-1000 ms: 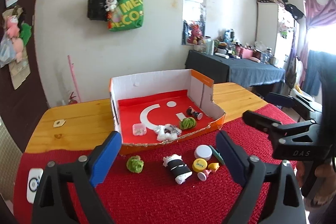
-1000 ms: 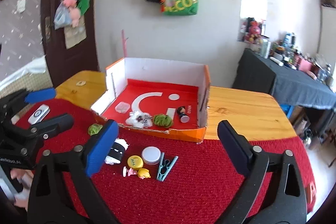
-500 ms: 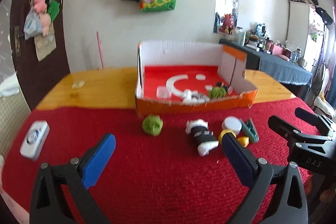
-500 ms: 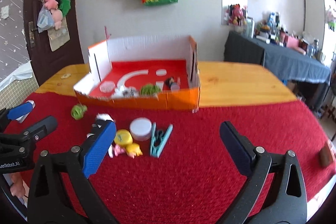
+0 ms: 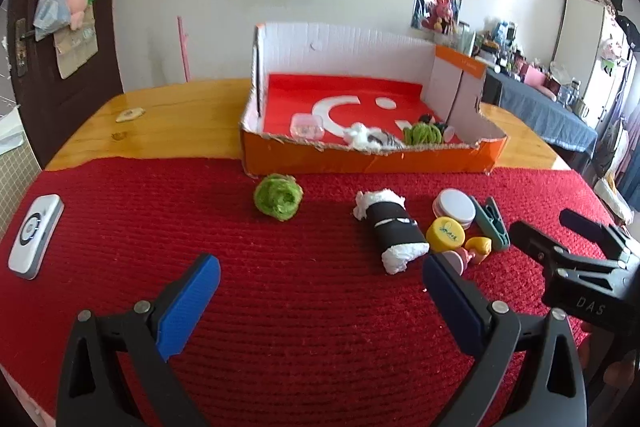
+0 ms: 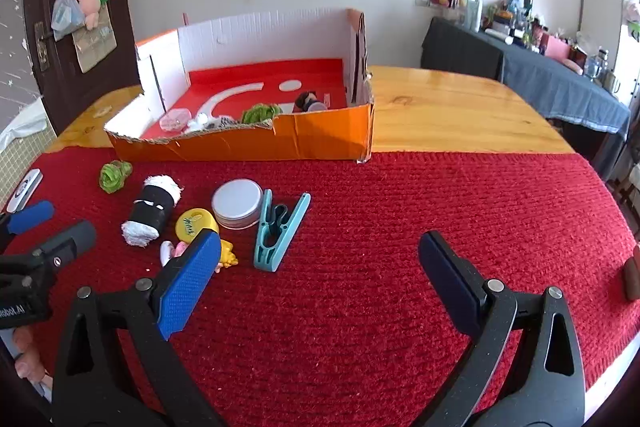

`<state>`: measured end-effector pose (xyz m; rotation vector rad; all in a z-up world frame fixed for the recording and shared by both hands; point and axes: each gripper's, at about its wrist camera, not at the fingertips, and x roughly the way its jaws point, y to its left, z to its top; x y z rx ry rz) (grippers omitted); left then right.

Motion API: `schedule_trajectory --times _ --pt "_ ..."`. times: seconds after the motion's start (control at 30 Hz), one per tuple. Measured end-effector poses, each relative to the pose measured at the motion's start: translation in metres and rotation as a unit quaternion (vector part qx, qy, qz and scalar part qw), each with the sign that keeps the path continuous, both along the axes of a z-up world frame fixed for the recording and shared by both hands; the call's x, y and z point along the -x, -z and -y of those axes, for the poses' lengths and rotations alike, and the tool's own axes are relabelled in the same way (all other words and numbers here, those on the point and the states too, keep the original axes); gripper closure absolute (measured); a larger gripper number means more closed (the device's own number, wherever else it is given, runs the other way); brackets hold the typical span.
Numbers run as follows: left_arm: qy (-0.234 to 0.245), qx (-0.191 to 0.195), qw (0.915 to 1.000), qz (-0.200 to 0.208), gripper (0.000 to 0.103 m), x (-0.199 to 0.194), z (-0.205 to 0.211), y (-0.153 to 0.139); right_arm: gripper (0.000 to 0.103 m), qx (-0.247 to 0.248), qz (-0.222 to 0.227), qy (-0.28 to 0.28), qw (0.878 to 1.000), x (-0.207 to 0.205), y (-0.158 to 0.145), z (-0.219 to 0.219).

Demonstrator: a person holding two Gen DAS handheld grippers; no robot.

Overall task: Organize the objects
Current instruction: 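Grasp the black-and-white plush doll with left tool while right tool grasps teal clothespin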

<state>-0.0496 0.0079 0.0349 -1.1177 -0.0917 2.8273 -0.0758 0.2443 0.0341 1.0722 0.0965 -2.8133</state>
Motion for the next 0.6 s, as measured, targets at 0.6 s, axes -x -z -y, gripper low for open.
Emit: schedule_trajectory --times 0.6 --pt "0.044 0.016 0.9951 0.088 0.0 0.055 -0.024 0.013 0.002 -0.015 0.117 -0.008 0.993 0.04 0.019 0.0"
